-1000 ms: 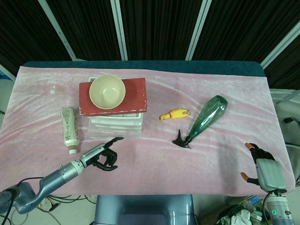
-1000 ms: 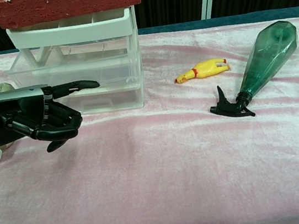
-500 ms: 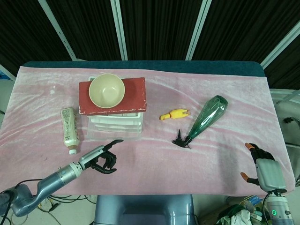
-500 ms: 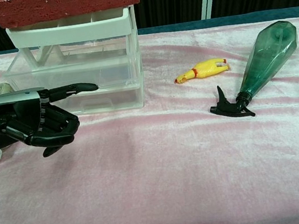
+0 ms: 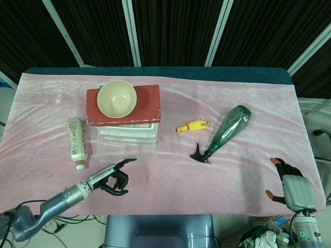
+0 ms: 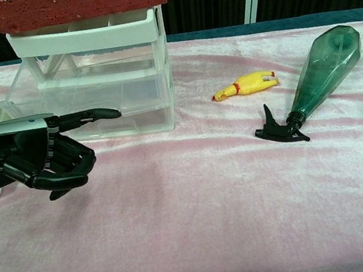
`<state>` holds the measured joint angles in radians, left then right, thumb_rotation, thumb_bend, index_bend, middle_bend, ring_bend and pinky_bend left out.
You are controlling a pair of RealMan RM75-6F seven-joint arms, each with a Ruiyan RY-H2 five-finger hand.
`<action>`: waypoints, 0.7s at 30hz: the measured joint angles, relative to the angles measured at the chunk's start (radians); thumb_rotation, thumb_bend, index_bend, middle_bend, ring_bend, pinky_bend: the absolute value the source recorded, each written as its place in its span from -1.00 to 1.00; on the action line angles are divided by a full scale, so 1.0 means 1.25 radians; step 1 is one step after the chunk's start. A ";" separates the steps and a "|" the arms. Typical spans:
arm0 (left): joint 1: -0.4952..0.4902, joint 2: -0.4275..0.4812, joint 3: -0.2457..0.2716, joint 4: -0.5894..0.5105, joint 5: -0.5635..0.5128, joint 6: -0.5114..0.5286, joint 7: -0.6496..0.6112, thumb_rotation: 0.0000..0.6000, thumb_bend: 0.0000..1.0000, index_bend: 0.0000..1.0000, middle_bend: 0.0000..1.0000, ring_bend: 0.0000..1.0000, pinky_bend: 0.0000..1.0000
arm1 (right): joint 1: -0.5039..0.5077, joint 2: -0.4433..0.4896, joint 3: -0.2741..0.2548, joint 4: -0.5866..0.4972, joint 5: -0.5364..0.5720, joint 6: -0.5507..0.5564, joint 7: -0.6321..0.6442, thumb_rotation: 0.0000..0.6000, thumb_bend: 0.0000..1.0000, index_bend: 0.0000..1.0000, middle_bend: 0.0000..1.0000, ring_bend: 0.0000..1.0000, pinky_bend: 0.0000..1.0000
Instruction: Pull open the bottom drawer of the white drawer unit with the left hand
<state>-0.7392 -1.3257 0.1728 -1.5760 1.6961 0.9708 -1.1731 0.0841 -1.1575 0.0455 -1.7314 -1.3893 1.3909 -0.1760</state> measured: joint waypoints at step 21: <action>0.009 0.005 0.021 -0.015 0.019 0.027 0.019 1.00 -0.41 -0.97 0.36 0.26 0.38 | 0.000 -0.001 0.000 -0.001 0.001 -0.001 0.000 1.00 -0.81 -0.68 -0.75 -0.62 -0.59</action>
<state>-0.7280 -1.3195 0.1995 -1.5944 1.7196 1.0047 -1.1492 0.0842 -1.1582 0.0451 -1.7323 -1.3886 1.3900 -0.1755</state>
